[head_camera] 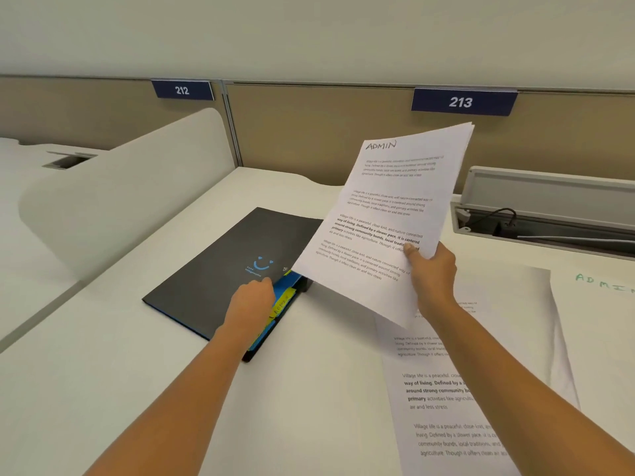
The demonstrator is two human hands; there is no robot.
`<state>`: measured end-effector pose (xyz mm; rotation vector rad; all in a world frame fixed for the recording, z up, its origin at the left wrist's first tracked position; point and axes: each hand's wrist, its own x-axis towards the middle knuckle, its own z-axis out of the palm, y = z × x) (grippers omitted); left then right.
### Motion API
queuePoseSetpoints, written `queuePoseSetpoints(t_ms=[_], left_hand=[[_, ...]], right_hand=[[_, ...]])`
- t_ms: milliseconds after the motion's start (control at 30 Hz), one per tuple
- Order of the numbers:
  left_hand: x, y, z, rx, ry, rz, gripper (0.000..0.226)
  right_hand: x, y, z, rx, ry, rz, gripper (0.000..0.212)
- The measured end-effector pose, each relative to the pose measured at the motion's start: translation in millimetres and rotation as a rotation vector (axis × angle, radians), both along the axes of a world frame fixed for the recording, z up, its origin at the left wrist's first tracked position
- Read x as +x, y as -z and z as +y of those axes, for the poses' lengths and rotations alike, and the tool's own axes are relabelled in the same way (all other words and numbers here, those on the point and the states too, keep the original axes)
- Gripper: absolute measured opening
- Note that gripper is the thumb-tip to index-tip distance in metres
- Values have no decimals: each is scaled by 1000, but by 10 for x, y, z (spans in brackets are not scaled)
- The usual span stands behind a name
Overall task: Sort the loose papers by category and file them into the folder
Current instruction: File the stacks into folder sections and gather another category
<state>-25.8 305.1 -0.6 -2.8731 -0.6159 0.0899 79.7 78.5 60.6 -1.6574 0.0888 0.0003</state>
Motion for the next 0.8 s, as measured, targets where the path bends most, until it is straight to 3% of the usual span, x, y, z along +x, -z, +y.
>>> queuePoseSetpoints(t_ms=[133,233,500,800], left_hand=[[-40,-95,123,-208,-56,-192,12],[-76,-131,212,-334,-39,-298,18],[-112,-157,232,-436,-23,-405,24],[-104,-239,240,-455,-36,-436,25]], right_hand=[[-40,-61,50,-98,-39,-61,26],[-79,-92,96,-183,-53,-82,26],[-196,-139,125,-339,-159,-36,30],[-455,-214,261,-287,-401,35,22]])
